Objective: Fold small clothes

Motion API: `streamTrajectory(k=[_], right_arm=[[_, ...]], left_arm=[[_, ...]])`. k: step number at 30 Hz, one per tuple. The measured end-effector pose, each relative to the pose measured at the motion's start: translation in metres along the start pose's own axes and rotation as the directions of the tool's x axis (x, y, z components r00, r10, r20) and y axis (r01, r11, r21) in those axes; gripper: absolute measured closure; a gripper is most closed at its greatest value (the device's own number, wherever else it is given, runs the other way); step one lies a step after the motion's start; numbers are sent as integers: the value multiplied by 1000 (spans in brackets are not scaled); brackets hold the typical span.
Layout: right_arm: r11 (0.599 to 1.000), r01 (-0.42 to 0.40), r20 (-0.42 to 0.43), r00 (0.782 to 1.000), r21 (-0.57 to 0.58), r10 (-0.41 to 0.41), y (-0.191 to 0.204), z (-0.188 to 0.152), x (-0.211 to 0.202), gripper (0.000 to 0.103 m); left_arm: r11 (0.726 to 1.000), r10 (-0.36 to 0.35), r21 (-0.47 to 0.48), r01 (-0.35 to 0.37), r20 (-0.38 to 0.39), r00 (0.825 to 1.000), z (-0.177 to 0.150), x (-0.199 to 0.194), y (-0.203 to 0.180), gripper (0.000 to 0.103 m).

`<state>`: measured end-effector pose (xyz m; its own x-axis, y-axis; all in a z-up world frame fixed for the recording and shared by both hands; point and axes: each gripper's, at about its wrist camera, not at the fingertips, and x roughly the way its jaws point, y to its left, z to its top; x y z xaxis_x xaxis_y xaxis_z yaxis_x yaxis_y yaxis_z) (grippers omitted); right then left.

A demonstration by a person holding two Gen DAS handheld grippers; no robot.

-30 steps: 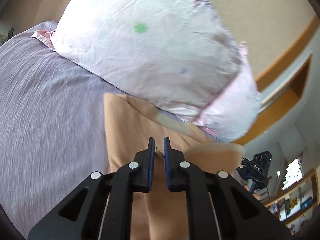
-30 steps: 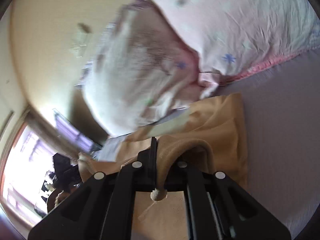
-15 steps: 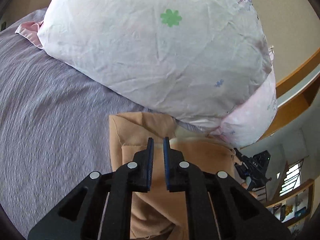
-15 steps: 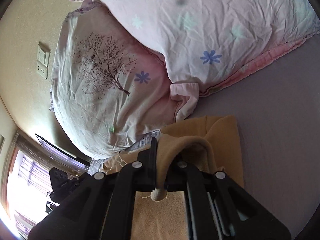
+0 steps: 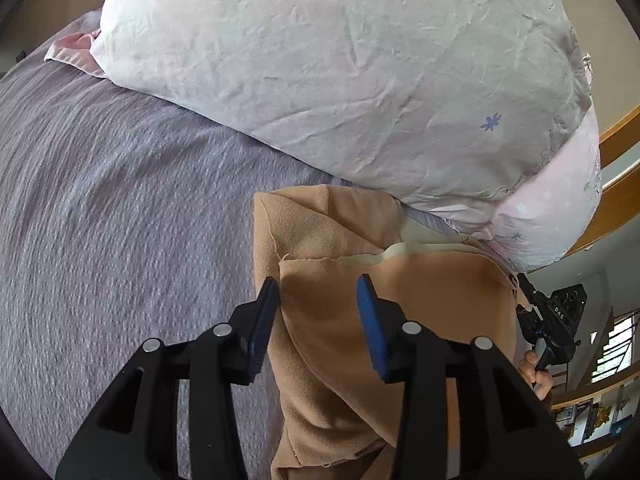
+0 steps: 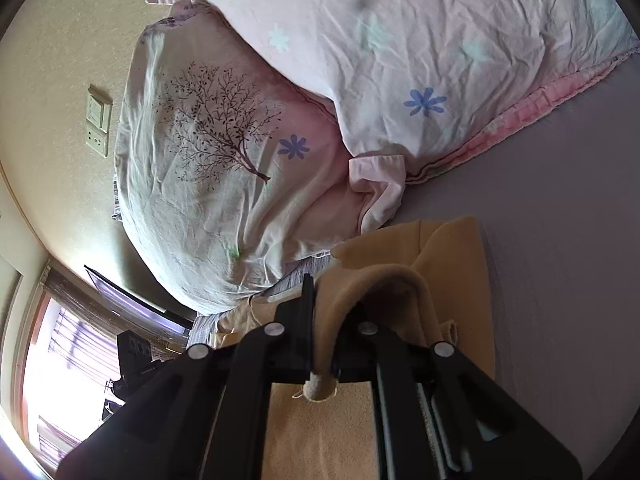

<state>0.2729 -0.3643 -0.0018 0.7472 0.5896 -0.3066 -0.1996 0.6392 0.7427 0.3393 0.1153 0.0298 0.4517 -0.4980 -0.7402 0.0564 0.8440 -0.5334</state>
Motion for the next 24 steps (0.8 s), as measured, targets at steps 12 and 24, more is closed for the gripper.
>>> streamTrajectory(k=[12,24], right_arm=[[1000,-14,6,1000,15,14,-5,-1,-1,95],[991,94,71,992,94,-101,0,24,2,97]], left_arm=[[999,48,19,-48,-29,998,-7,16,-4,95],[985,142,75,-158,181,973,30,12,-28,97]])
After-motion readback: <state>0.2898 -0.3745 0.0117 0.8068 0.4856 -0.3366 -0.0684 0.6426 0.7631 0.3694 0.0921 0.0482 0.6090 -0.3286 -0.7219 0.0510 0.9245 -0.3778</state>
